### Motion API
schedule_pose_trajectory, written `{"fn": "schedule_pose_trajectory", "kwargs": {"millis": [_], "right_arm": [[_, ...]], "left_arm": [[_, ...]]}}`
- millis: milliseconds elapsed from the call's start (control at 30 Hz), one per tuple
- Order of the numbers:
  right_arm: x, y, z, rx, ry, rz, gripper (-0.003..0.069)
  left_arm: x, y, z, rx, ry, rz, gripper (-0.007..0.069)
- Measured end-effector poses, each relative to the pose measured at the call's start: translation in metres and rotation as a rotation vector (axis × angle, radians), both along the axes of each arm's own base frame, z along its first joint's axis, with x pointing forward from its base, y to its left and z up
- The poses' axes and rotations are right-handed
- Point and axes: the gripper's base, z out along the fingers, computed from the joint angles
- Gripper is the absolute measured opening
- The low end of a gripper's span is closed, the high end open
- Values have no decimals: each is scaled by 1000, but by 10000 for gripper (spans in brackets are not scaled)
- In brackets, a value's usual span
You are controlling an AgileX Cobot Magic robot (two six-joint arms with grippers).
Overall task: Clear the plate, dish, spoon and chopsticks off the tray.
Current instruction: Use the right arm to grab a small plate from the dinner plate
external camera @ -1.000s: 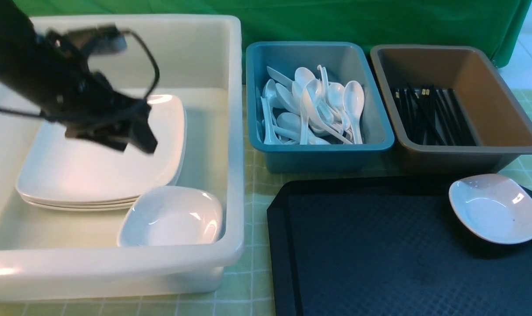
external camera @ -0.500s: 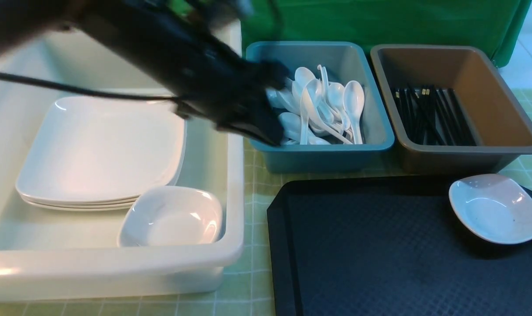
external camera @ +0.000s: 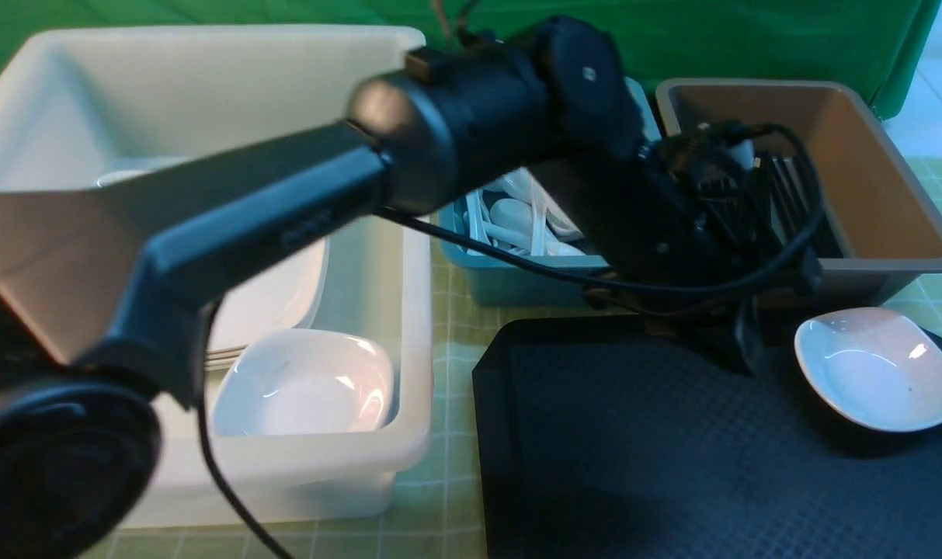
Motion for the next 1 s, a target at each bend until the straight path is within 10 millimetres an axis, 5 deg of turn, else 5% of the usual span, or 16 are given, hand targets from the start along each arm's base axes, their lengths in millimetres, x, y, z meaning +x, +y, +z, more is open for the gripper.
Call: {"fn": "schedule_pose_trajectory", "kwargs": {"millis": [267, 467, 833, 1000], "right_arm": [[50, -1, -11, -61, 248, -79, -5], [89, 9, -25, -28, 401, -44, -6], [151, 19, -57, -33, 553, -27, -6], [188, 27, -89, -8, 646, -12, 23]], "left_arm": [[-2, 2, -2, 68, 11, -34, 128], [8, 31, 8, 211, -68, -61, 135], [26, 91, 66, 169, -214, 22, 135], [22, 130, 104, 137, -301, 79, 135]]}}
